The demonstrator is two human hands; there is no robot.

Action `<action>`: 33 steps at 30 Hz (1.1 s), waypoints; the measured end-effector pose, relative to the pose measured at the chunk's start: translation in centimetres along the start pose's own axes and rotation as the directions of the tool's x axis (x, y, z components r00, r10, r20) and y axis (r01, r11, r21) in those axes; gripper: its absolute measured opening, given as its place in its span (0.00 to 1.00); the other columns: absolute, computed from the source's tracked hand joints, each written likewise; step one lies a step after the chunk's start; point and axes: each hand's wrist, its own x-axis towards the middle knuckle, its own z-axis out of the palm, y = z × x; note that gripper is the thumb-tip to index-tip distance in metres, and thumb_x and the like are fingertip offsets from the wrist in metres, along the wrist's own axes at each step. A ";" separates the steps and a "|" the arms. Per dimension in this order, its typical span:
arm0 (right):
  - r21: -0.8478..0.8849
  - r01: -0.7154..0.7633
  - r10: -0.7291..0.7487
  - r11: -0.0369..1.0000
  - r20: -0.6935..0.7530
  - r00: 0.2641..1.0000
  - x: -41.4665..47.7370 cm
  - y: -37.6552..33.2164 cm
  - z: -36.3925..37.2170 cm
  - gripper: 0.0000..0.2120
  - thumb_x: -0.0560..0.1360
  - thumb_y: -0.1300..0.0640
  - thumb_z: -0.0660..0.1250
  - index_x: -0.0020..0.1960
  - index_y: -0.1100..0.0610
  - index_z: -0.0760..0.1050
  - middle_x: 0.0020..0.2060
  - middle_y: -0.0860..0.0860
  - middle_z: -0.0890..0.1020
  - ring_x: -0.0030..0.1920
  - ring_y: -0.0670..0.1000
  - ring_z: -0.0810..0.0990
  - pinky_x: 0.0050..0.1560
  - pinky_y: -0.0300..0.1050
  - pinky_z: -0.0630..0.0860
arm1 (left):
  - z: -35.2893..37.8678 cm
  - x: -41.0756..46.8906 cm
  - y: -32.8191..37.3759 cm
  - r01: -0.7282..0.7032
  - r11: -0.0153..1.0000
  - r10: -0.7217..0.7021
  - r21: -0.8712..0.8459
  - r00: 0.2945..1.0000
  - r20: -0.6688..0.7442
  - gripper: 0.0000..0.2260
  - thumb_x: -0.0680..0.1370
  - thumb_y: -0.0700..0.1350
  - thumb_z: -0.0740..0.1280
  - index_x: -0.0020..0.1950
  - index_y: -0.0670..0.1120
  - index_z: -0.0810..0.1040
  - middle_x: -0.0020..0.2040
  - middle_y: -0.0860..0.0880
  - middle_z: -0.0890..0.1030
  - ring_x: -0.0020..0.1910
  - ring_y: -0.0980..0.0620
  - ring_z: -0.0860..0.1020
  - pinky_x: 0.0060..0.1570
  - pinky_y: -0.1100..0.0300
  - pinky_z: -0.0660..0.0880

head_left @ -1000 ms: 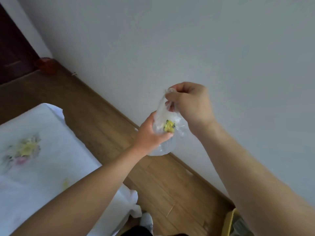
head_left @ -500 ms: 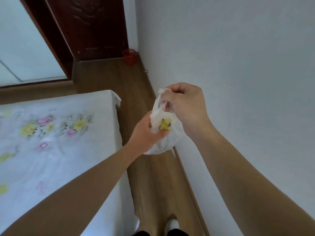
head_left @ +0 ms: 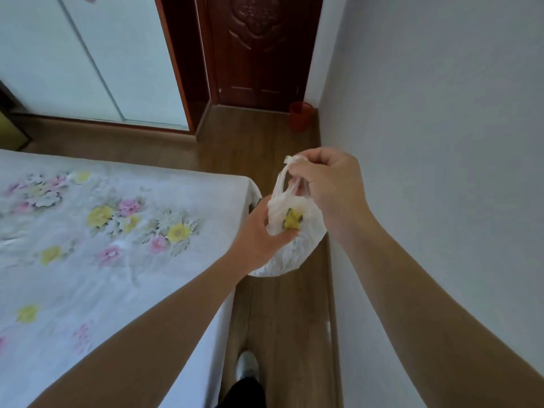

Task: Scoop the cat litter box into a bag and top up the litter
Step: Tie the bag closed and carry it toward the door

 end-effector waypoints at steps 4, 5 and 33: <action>0.007 -0.018 0.018 1.000 -0.001 1.000 8.8 -0.6 2.8 0.03 0.73 0.60 0.71 0.43 0.53 0.83 0.36 0.49 0.84 0.41 0.50 0.84 0.45 0.48 0.85 | -2.0 8.5 -0.5 0.025 1.000 -0.025 0.009 1.000 0.007 0.23 0.73 0.54 0.74 0.62 0.61 0.66 0.51 0.66 0.75 0.50 0.62 0.78 0.47 0.73 0.75; 0.007 -0.018 0.018 1.000 0.000 1.000 10.9 -0.8 3.3 0.03 0.72 0.60 0.71 0.43 0.53 0.83 0.36 0.48 0.84 0.41 0.50 0.84 0.45 0.48 0.85 | -2.4 10.6 -0.3 0.022 1.000 -0.022 0.016 1.000 0.010 0.23 0.73 0.54 0.74 0.61 0.61 0.66 0.51 0.66 0.75 0.49 0.62 0.78 0.49 0.72 0.74; 0.116 -0.082 0.065 0.990 0.145 0.987 74.7 -4.2 13.4 0.03 0.71 0.63 0.72 0.40 0.56 0.82 0.31 0.52 0.81 0.35 0.50 0.80 0.43 0.52 0.82 | -6.9 74.1 -2.6 -0.010 0.995 0.008 -0.102 1.000 -0.024 0.23 0.71 0.48 0.77 0.58 0.65 0.71 0.52 0.60 0.81 0.52 0.63 0.80 0.49 0.66 0.78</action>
